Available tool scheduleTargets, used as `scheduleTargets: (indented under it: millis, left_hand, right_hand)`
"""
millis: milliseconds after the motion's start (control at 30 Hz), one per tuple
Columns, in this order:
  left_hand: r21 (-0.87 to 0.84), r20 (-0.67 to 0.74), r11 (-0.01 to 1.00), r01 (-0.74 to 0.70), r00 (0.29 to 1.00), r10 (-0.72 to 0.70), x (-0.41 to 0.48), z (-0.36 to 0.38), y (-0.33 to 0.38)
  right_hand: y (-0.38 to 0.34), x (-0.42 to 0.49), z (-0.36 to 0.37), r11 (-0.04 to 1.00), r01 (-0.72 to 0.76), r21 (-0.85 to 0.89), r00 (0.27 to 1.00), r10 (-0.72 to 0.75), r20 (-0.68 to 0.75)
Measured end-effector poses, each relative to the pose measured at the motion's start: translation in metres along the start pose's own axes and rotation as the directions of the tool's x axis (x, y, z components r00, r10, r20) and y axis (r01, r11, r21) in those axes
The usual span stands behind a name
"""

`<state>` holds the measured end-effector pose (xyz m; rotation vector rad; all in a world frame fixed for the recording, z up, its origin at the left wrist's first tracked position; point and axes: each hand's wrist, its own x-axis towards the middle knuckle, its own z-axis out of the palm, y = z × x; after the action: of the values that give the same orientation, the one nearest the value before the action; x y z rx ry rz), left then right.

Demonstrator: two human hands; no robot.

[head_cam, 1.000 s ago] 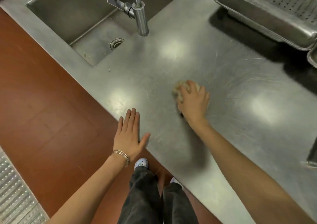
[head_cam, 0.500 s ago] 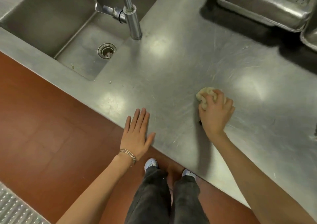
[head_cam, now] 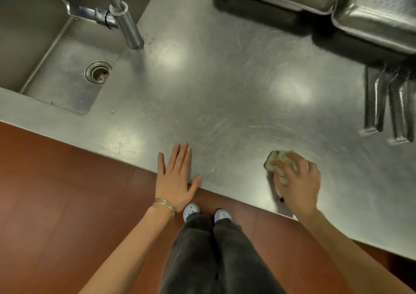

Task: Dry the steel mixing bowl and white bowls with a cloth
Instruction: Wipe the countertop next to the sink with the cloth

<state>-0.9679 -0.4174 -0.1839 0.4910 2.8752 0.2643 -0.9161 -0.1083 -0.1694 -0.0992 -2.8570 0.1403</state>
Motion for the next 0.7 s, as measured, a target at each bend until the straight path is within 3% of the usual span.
scheduleTargets:
  millis: [167,267,367,433,500,567,633,700]
  left_hand:
    - [0.034,-0.007,0.999,0.031,0.999,-0.031,0.0,0.004,0.006]
    - [-0.008,-0.046,0.999,0.04,0.998,-0.04,0.002,0.002,0.016]
    - [-0.056,-0.072,0.998,0.021,0.997,-0.025,0.008,0.0,0.032]
    - [-0.079,-0.078,0.997,0.003,0.997,-0.009,0.012,0.0,0.044]
    - [-0.068,-0.069,0.997,-0.04,0.997,0.035,0.015,0.003,0.055]
    - [-0.037,-0.052,0.997,-0.071,0.996,0.069,0.019,0.007,0.064]
    - [-0.007,-0.024,0.998,-0.07,0.997,0.07,0.02,0.012,0.071]
    - [0.039,-0.006,0.997,-0.067,0.998,0.067,0.02,0.016,0.074]
  right_hand:
    - [-0.041,0.086,0.033,0.987,0.15,0.055,0.989,-0.15,-0.013]
    - [-0.041,0.117,0.034,0.994,0.11,0.027,0.994,-0.111,0.016]
    - [-0.037,0.063,0.023,0.972,0.22,0.08,0.975,-0.223,0.022]
    - [-0.022,0.005,0.005,0.898,0.398,0.187,0.908,-0.415,0.063]
    - [0.012,-0.027,-0.014,0.846,0.454,0.28,0.867,-0.492,0.08]
    - [0.052,-0.019,-0.023,0.911,0.311,0.272,0.942,-0.332,0.037]
    - [0.083,0.012,-0.018,0.987,0.019,0.157,1.0,-0.018,-0.007]
    - [0.086,0.044,-0.006,0.957,-0.289,0.014,0.955,0.29,-0.056]
